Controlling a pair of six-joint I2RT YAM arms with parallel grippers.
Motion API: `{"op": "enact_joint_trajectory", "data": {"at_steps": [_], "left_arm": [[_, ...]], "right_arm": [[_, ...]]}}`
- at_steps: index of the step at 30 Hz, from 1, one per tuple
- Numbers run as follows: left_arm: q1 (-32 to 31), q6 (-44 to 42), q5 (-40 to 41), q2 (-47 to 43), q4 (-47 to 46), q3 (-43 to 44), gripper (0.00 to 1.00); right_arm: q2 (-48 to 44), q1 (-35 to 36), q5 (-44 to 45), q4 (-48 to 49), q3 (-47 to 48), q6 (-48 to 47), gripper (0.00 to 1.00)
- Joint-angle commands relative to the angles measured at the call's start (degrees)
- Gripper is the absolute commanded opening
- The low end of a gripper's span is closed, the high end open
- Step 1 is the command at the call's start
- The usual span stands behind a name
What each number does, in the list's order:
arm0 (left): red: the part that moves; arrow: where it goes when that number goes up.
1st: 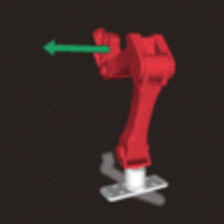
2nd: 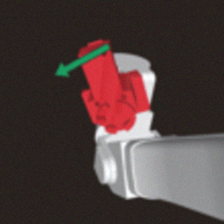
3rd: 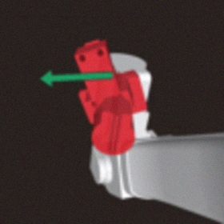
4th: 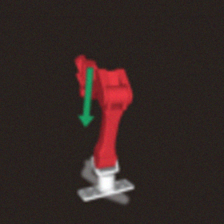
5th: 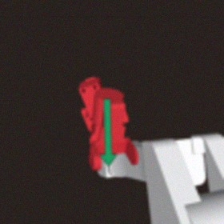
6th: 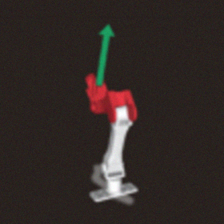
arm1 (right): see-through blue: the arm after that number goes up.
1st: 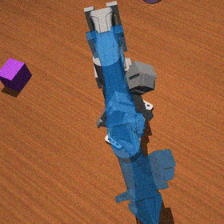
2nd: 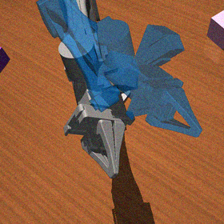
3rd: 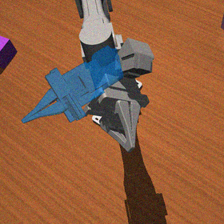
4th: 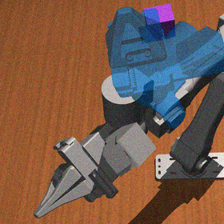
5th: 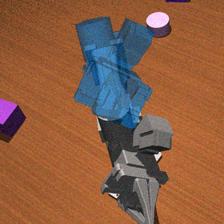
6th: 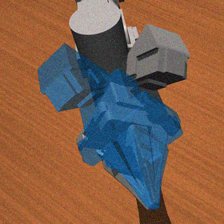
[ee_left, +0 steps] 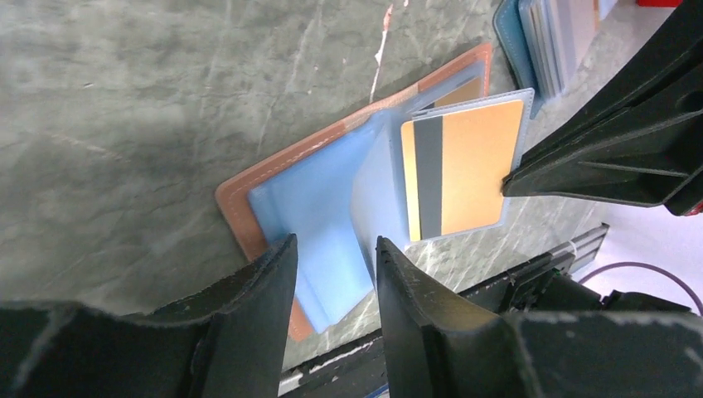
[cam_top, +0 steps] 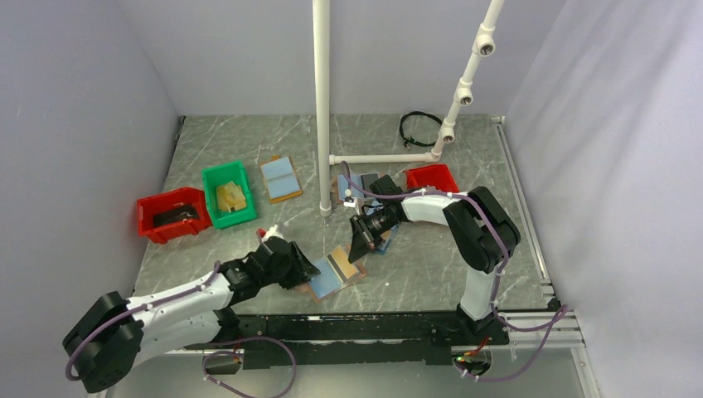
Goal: Take the credit cards out of the card holder
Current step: Remove the credit card from the card holder.
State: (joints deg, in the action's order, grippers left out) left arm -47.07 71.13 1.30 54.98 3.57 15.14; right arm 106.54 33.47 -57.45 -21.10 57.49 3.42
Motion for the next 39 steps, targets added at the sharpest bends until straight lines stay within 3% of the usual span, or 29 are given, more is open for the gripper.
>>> {"op": "enact_joint_trajectory", "data": {"at_steps": [1,5,8,13,27,32,39], "left_arm": [[0.31,-2.15,4.16,-5.12,14.81,5.4,0.46],[0.35,-6.83,5.69,-12.95,20.48,9.83,0.49],[0.39,-10.22,4.48,-18.28,18.92,11.04,0.55],[0.4,-8.16,-0.24,-21.28,-4.2,2.96,0.62],[0.49,0.43,-5.87,14.16,-38.0,-2.68,0.57],[0.66,1.39,-6.68,20.69,-40.06,-1.71,0.56],[0.73,2.78,-4.3,21.74,-35.31,-2.24,0.56]], "right_arm": [[-0.02,0.19,-0.35,0.71,2.05,-1.3,0.0],[-0.02,0.12,-0.38,0.67,2.08,-1.29,0.0],[0.07,0.18,-0.48,0.47,2.18,-1.35,0.0],[0.24,0.19,-0.56,0.37,2.36,-1.4,0.0],[0.67,0.19,-0.29,0.06,2.53,-1.64,0.0],[0.85,0.14,-0.17,-0.07,2.62,-1.66,0.0],[1.68,0.16,1.11,-0.16,2.8,-1.36,0.0]]}}
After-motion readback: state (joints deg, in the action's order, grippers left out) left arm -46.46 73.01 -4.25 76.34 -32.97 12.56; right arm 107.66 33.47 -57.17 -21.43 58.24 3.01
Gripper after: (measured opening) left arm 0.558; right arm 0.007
